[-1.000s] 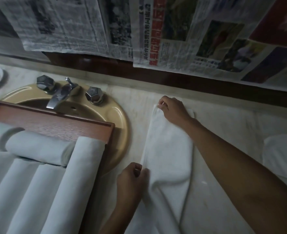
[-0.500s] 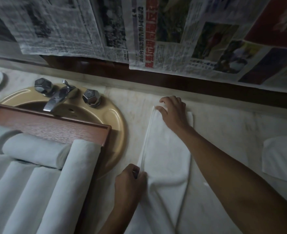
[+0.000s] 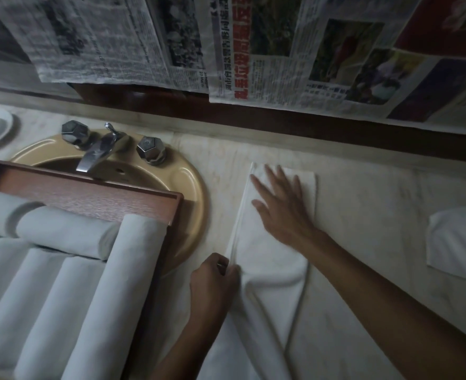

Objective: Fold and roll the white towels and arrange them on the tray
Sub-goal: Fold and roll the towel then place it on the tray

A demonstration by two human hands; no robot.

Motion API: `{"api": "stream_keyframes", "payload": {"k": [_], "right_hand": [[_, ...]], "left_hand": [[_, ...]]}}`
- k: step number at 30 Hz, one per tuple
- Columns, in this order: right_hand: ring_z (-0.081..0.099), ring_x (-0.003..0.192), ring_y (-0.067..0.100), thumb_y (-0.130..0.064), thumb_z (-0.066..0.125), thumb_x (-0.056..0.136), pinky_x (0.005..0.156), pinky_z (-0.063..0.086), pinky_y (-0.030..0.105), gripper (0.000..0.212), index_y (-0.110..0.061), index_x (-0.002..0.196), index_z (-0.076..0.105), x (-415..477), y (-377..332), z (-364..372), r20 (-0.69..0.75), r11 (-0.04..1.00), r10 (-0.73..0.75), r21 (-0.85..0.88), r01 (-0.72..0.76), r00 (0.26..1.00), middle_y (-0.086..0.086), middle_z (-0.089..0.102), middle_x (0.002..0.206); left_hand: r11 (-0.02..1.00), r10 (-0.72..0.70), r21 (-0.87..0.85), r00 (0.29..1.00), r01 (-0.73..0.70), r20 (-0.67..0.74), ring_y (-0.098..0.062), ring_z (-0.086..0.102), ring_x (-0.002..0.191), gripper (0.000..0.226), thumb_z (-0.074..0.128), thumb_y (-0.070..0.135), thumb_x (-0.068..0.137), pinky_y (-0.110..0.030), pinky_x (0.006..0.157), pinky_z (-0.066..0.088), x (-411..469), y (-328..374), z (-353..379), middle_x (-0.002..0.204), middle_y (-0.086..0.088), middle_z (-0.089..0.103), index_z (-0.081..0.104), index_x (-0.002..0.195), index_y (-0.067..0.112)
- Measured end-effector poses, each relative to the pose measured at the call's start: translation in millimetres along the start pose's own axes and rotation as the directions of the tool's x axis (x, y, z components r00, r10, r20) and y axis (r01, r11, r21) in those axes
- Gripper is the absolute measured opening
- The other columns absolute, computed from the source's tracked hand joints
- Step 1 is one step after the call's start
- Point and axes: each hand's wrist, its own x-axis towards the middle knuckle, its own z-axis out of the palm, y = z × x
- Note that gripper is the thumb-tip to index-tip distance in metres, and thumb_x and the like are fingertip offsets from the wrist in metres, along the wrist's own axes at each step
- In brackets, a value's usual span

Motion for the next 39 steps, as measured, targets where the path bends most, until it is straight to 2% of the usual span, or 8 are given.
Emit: {"api": "stream_keyframes", "payload": {"k": [4, 9, 12, 19, 22, 26, 36, 39], "right_hand": [[-0.001, 0.159, 0.024, -0.055, 0.019, 0.107, 0.124, 0.006, 0.063, 0.059, -0.037, 0.163, 0.017, -11.0, -11.4, 18.7, 0.094, 0.996, -0.054, -0.059, 0.059, 0.994, -0.003, 0.006, 0.173], [0.002, 0.159, 0.023, -0.056, 0.014, 0.106, 0.124, 0.007, 0.063, 0.06, -0.037, 0.163, 0.016, 16.4, -1.0, 14.5, 0.11, 0.995, -0.03, -0.089, 0.04, 0.993, -0.004, 0.007, 0.173], [0.002, 0.159, 0.022, -0.057, 0.014, 0.105, 0.124, 0.007, 0.062, 0.061, -0.036, 0.163, 0.015, 19.7, 3.6, 12.1, 0.125, 0.996, -0.05, -0.071, 0.059, 0.991, -0.004, 0.009, 0.173], [0.028, 0.153, 0.03, -0.053, 0.038, 0.103, 0.122, 0.021, 0.057, 0.063, -0.018, 0.155, 0.041, 19.1, 6.1, 6.0, -0.101, 0.987, 0.147, 0.084, -0.139, 0.984, 0.009, 0.037, 0.163], [0.047, 0.134, 0.04, -0.041, 0.049, 0.101, 0.108, 0.038, 0.052, 0.052, -0.008, 0.141, 0.055, 13.5, 31.1, -12.9, -0.329, 0.89, 0.455, 0.201, -0.409, 0.828, 0.018, 0.053, 0.146], [0.047, 0.126, 0.041, -0.046, 0.054, 0.101, 0.104, 0.038, 0.052, 0.049, -0.009, 0.134, 0.058, 23.2, 61.0, -36.3, -0.065, 0.683, 0.728, 0.165, -0.712, 0.683, 0.02, 0.053, 0.137], [0.057, 0.116, 0.034, -0.04, 0.066, 0.096, 0.099, 0.037, 0.046, 0.025, -0.019, 0.111, 0.063, 37.2, 77.1, -42.3, -0.144, 0.706, 0.701, 0.277, -0.652, 0.698, 0.009, 0.067, 0.119], [0.049, 0.12, 0.032, -0.039, 0.072, 0.091, 0.099, 0.039, 0.049, 0.035, -0.02, 0.119, 0.061, 23.3, 44.0, -28.7, -0.3, 0.896, 0.433, 0.247, -0.369, 0.85, 0.009, 0.062, 0.125]], "left_hand": [[0.997, -0.006, -0.073, 0.996, 0.012, 0.085, -0.01, 0.065, 0.068, 0.011, 0.074, 0.029, 0.084, -0.027, 0.06, 0.048, -3.6, -0.6, -3.9, 0.073, 0.005, 0.069, 0.067, 0.081, 0.021], [0.812, -0.064, -0.464, 0.843, 0.355, 0.533, -0.019, 0.061, 0.062, 0.018, 0.07, 0.011, 0.093, -0.029, 0.056, 0.049, -18.3, 2.1, -23.1, 0.071, -0.008, 0.064, 0.061, 0.078, 0.011], [0.846, -0.018, -0.49, 0.931, 0.208, 0.363, -0.018, 0.059, 0.06, 0.027, 0.074, 0.024, 0.092, -0.031, 0.059, 0.046, -18.1, -8.4, -31.3, 0.067, -0.006, 0.067, 0.06, 0.068, 0.019], [0.992, 0.072, 0.099, 0.997, -0.074, 0.026, -0.009, 0.062, 0.059, 0.02, 0.069, 0.033, 0.092, -0.03, 0.056, 0.047, -10.0, -35.1, -19.9, 0.066, 0.003, 0.066, 0.058, 0.081, 0.021], [0.977, 0.101, 0.185, 0.994, -0.105, 0.031, -0.01, 0.059, 0.064, 0.023, 0.066, 0.042, 0.09, -0.028, 0.055, 0.04, 0.9, -19.6, -19.0, 0.071, 0.006, 0.065, 0.059, 0.081, 0.022], [0.979, 0.158, 0.126, 0.987, -0.159, 0.022, -0.02, 0.069, 0.082, 0.027, 0.063, 0.049, 0.092, -0.031, 0.068, 0.048, 38.8, 22.1, -5.0, 0.086, 0.003, 0.073, 0.067, 0.094, 0.022], [0.99, 0.127, 0.069, 0.991, -0.123, -0.047, -0.025, 0.066, 0.083, 0.014, 0.067, 0.03, 0.091, -0.029, 0.067, 0.04, 101.4, 63.5, 13.1, 0.087, -0.001, 0.071, 0.07, 0.089, 0.017], [0.99, 0.132, 0.063, 0.99, -0.129, -0.051, -0.025, 0.067, 0.086, 0.013, 0.068, 0.031, 0.091, -0.029, 0.069, 0.041, 102.2, 61.7, 14.9, 0.089, -0.001, 0.072, 0.07, 0.091, 0.018]]}}
